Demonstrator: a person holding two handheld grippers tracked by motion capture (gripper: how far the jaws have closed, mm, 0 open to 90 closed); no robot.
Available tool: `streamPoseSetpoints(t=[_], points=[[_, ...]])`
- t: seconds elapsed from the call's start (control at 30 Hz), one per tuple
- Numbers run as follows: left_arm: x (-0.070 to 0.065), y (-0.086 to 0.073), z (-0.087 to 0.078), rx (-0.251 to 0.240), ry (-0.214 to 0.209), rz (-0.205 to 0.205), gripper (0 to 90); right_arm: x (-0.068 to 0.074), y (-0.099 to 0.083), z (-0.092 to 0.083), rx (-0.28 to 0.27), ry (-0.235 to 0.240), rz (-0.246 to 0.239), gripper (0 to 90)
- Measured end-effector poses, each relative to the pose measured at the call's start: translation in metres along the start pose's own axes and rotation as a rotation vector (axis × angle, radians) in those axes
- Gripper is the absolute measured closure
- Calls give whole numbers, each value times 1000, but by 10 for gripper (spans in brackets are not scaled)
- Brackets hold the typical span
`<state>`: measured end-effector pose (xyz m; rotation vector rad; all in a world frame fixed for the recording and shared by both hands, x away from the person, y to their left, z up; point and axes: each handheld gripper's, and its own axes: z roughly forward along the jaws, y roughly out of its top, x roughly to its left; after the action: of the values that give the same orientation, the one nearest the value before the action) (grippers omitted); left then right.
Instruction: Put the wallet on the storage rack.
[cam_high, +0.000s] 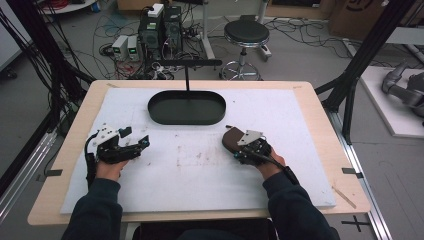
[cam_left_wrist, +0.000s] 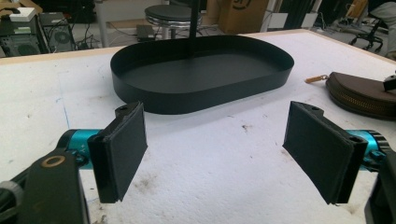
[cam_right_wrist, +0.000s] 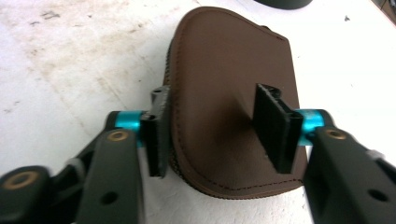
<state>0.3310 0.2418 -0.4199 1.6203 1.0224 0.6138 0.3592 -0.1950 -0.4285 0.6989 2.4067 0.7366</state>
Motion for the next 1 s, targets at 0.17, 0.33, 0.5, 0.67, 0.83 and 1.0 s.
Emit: streamPoseSetpoints(t=[0.17, 0.33, 0.5, 0.67, 0.83, 1.0], points=[[2, 0, -1, 5, 13, -7, 210, -1, 5, -7, -9, 16, 35, 696], [3, 0, -2, 2, 11, 1, 215, -9, 6, -12, -24, 40, 111, 765], [4, 0, -3, 3, 17, 5, 216, -22, 6, -22, -73, 51, 195, 835], [6, 0, -5, 1, 17, 7, 218, -25, 6, -23, -76, 53, 206, 834], [5, 0, -4, 1, 12, 9, 219, -24, 6, -24, -81, 51, 198, 847], [5, 0, -4, 1, 10, 11, 220, -25, 9, -30, -99, 75, 212, 862]])
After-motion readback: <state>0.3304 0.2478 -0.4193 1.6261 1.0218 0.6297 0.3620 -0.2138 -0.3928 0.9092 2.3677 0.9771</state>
